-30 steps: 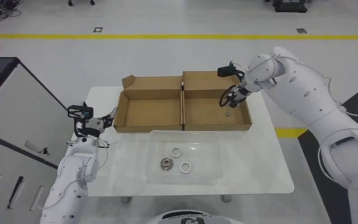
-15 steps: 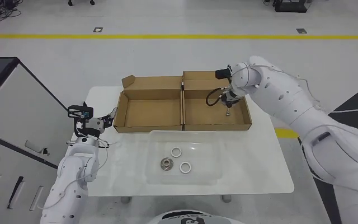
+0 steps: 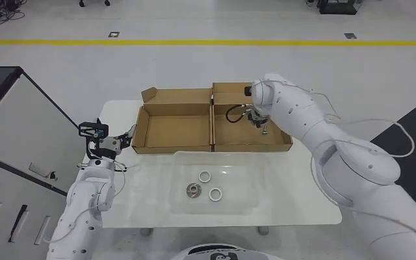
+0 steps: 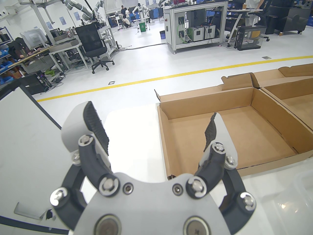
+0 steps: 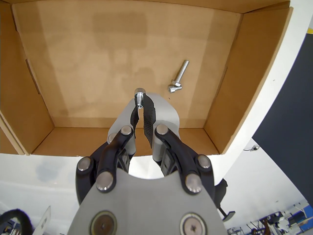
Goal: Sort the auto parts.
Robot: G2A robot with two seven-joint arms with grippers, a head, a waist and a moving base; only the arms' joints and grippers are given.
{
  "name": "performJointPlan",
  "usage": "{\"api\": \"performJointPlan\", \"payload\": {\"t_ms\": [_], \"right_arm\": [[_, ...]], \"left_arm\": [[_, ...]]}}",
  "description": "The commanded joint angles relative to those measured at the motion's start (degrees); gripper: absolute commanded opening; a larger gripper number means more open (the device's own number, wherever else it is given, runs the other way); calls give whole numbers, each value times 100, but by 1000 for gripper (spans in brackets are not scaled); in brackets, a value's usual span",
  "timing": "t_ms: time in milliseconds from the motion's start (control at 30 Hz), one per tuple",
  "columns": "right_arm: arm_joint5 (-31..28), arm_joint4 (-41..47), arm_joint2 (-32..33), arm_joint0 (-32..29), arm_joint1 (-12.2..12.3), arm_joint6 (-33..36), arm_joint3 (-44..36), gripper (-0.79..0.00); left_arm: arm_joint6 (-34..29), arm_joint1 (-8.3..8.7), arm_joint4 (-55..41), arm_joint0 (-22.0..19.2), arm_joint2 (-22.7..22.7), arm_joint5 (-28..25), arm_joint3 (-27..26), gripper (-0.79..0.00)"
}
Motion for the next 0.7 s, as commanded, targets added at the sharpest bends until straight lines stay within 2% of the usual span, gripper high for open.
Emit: {"api": "performJointPlan", "payload": {"t_ms": [0, 300, 667], "right_arm": [[-21, -1, -15, -13, -127, -52, 235, -785], [-143, -24, -23, -82, -608, -206, 1053, -785], [-297, -41, 63, -117, -933, -229, 1667, -785]], "left_arm": [[0, 0, 0, 0, 0, 0, 0, 0], [0, 0, 0, 0, 0, 0, 0, 0], [0, 0, 0, 0, 0, 0, 0, 0]]}}
